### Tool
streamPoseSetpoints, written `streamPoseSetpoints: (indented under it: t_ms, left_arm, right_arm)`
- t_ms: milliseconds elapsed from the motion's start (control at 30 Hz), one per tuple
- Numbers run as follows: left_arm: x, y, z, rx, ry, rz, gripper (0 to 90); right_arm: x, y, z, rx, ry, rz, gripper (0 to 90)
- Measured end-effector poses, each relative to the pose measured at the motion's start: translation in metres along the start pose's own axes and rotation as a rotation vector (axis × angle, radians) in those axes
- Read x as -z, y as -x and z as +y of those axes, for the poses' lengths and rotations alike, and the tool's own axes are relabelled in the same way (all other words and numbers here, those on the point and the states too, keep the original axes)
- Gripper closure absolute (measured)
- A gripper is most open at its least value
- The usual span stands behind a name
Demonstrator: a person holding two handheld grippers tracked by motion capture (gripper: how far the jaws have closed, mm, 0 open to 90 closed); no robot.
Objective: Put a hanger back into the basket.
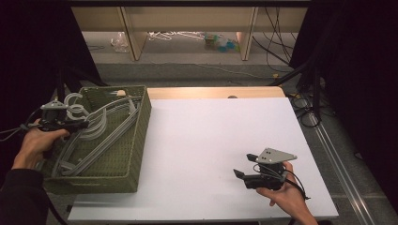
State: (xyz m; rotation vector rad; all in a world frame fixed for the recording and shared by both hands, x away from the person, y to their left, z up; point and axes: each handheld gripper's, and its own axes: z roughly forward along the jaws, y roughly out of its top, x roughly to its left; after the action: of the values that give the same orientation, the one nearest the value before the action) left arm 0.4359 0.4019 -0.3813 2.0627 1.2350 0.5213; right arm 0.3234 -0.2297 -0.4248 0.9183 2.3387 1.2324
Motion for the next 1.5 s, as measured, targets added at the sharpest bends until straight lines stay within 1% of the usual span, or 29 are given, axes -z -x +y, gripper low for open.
streamPoseSetpoints:
  t_ms: [67, 100, 167, 200, 233, 400, 433, 500, 533, 600, 633, 667, 700, 733, 767, 800, 867, 900, 933, 1000, 1033, 1100, 1167, 1200, 1233, 1267, 1333, 1400, 1500]
  left_arm:
    - [-0.001, 0.0, -0.001, -0.003, -0.002, 0.009, 80.2]
    - [-0.002, 0.0, -0.001, -0.011, -0.014, 0.023, 80.2]
    - [-0.007, 0.001, -0.003, -0.009, -0.034, 0.029, 80.0]
    - [-0.012, 0.003, -0.005, -0.015, -0.066, 0.029, 79.6]
    - [-0.016, 0.005, -0.007, -0.014, -0.08, 0.031, 78.8]
    - [-0.024, 0.004, -0.013, 0.022, -0.086, 0.044, 78.0]
    - [-0.023, 0.003, -0.013, 0.032, -0.082, 0.047, 77.1]
    - [-0.019, 0.001, -0.012, 0.028, -0.071, 0.062, 73.5]
    - [-0.017, 0.002, -0.01, 0.048, -0.054, 0.086, 66.7]
    - [-0.013, 0.002, -0.009, 0.048, -0.049, 0.094, 57.9]
    - [-0.009, 0.003, -0.007, 0.052, -0.033, 0.104, 57.9]
    - [-0.003, 0.005, -0.004, 0.076, -0.019, 0.122, 49.3]
    - [-0.003, 0.005, -0.004, 0.076, -0.019, 0.122, 45.5]
    - [0.001, 0.008, -0.004, 0.106, 0.005, 0.137, 45.5]
    - [0.003, 0.009, -0.003, 0.112, 0.005, 0.144, 43.4]
    - [0.006, 0.012, -0.004, 0.126, 0.02, 0.158, 42.1]
    - [0.012, 0.012, -0.004, 0.124, 0.058, 0.202, 41.2]
    - [0.014, 0.013, -0.004, 0.147, 0.082, 0.211, 39.1]
    - [0.016, 0.015, -0.004, 0.174, 0.118, 0.212, 39.1]
    - [0.022, 0.019, -0.004, 0.179, 0.15, 0.199, 39.0]
    - [0.027, 0.022, -0.003, 0.169, 0.154, 0.199, 38.8]
    - [0.031, 0.029, -0.003, 0.177, 0.189, 0.184, 38.0]
    - [0.036, 0.04, -0.002, 0.163, 0.207, 0.178, 36.1]
    - [0.04, 0.053, -0.001, 0.163, 0.241, 0.143, 35.5]
    - [0.04, 0.053, -0.001, 0.163, 0.241, 0.143, 34.8]
    - [0.042, 0.06, 0.0, 0.166, 0.256, 0.121, 34.8]
    - [0.042, 0.073, 0.0, 0.141, 0.275, 0.092, 34.0]
    - [0.042, 0.086, 0.001, 0.109, 0.275, 0.085, 33.3]
    - [0.041, 0.103, 0.002, 0.082, 0.289, 0.059, 32.6]
  right_arm:
    - [0.0, 0.0, 0.0, -0.001, -0.003, 0.001, 28.1]
    - [0.0, 0.0, 0.0, -0.001, -0.003, 0.001, 28.1]
    - [0.0, -0.001, 0.0, -0.004, -0.007, 0.002, 28.1]
    - [0.0, -0.001, 0.0, -0.005, -0.007, 0.003, 28.1]
    - [0.0, -0.001, 0.0, -0.003, -0.009, 0.003, 28.1]
    - [-0.001, 0.0, 0.0, 0.0, -0.004, 0.003, 28.1]
    - [-0.001, 0.0, -0.001, -0.003, -0.007, 0.004, 28.1]
    - [-0.001, 0.0, 0.0, -0.006, -0.011, 0.005, 28.1]
    - [-0.002, 0.0, -0.001, 0.0, -0.008, 0.003, 28.1]
    - [-0.001, 0.0, -0.001, 0.001, -0.009, 0.003, 28.1]
    - [-0.001, 0.0, 0.0, -0.005, -0.008, 0.003, 28.1]
    - [-0.001, 0.0, 0.0, -0.007, -0.001, 0.0, 28.1]
    - [-0.001, 0.0, 0.0, -0.007, -0.001, 0.0, 28.1]
    - [0.0, 0.0, 0.0, -0.014, -0.006, 0.001, 28.1]
    - [0.0, 0.0, 0.0, -0.013, -0.005, -0.002, 28.1]
    - [0.0, 0.0, 0.0, -0.014, -0.004, -0.002, 28.1]
    - [0.0, 0.0, 0.0, -0.015, -0.003, -0.003, 28.1]
    - [-0.001, 0.0, 0.0, -0.005, 0.002, -0.002, 28.1]
    - [-0.001, 0.0, 0.0, -0.005, 0.002, -0.002, 28.1]
    - [-0.001, 0.0, 0.0, -0.007, 0.001, -0.003, 28.1]
    - [-0.001, 0.0, 0.0, -0.01, -0.002, -0.003, 28.1]
    - [-0.001, 0.0, 0.0, -0.007, -0.004, -0.003, 28.1]
    - [-0.001, 0.0, 0.0, -0.016, -0.003, -0.004, 28.1]
    - [-0.001, 0.0, 0.0, -0.014, -0.003, -0.005, 28.1]
    - [-0.001, 0.0, 0.0, -0.014, -0.003, -0.005, 28.1]
    - [-0.001, 0.0, 0.0, -0.014, -0.004, -0.005, 28.1]
    - [-0.001, 0.0, 0.0, -0.009, 0.001, -0.004, 28.1]
    - [0.0, 0.0, 0.0, -0.007, 0.005, -0.004, 28.1]
    - [0.0, 0.0, 0.0, -0.011, 0.0, -0.006, 28.1]
